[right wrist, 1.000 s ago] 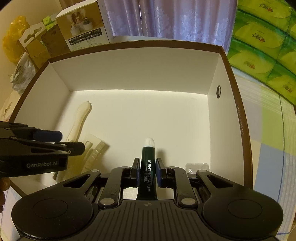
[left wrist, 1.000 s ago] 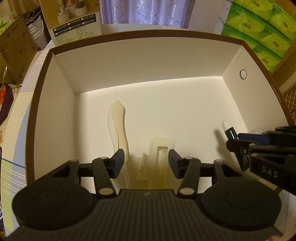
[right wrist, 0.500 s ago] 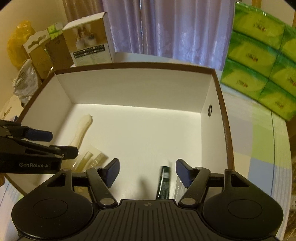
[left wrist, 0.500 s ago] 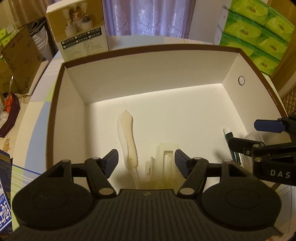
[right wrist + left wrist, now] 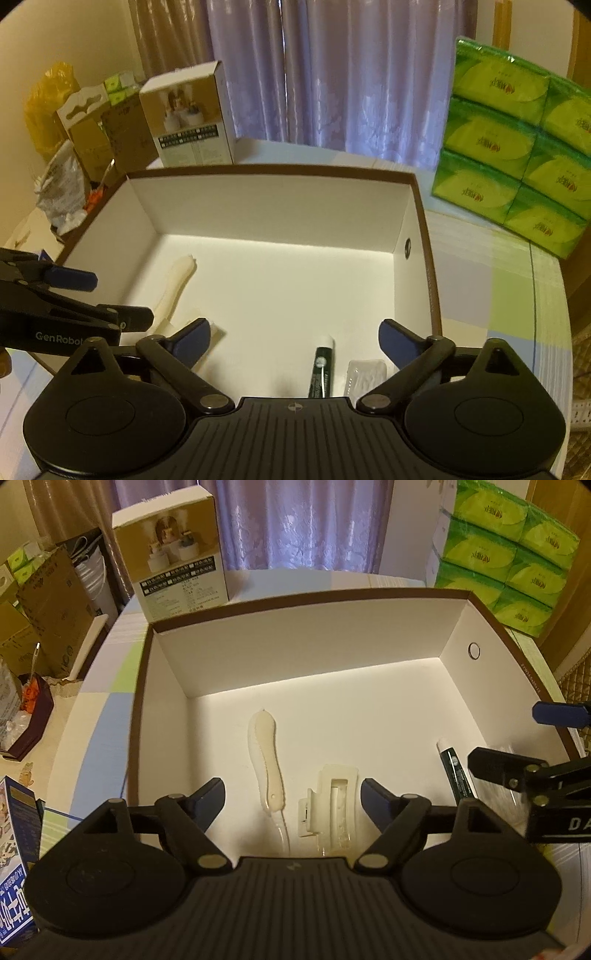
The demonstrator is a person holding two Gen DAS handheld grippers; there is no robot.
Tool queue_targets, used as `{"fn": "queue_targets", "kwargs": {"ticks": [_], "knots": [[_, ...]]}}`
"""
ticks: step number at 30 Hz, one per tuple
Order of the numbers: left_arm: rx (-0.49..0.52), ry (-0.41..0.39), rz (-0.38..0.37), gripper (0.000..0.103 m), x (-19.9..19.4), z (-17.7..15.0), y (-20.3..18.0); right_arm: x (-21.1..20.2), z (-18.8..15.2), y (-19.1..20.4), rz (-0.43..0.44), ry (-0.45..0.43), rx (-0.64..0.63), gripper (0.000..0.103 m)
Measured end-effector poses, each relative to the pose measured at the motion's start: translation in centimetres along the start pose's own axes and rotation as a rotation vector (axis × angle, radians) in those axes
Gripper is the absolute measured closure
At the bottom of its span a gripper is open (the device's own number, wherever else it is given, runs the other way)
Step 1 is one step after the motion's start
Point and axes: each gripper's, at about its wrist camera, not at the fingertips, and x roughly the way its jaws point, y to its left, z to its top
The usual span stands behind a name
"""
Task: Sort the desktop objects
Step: 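Withdraw both tools from the box back toward the remaining objects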
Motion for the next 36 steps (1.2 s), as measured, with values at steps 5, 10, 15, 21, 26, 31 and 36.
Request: {"fn": "queue_targets", "kwargs": {"ticks": [5, 10, 15, 21, 26, 31, 36], "knots": [[-0.013, -0.033, 0.003, 0.019, -1.9, -0.2, 0.3, -2.1, 0.1, -0.1, -0.007, -0.046, 0.029, 0.002], [-0.013, -0.081, 0.005, 0.014, -4.6, -1.2, 0.5, -4.9, -0.4, -0.6, -0.017, -0.087, 0.048, 0.002], [-0.032, -0.115, 0.002, 0.013, -7.1, -2.7, 1.1, -7.7, -1.8, -0.8, -0.022, -0.118, 0.058, 0.002], [-0.035, -0.151, 0.013, 0.011, -10.1, -4.9, 1.3, -10.3, -3.8, -0.5, -0.004, -0.127, 0.076, 0.002], [-0.031, -0.164, 0.015, 0.01, -12.1, -7.1, 0.6, -12.1, -5.6, 0.1, 0.001, -0.128, 0.071, 0.002], [-0.025, -0.157, 0.008, 0.01, -13.7, -9.6, -0.2, -13.8, -7.5, 0.7, 0.024, -0.123, 0.063, 0.002], [-0.028, -0.143, 0.02, 0.01, -14.8, -11.9, -0.4, -15.0, -9.8, 1.1, 0.041, -0.106, 0.057, 0.002]]}}
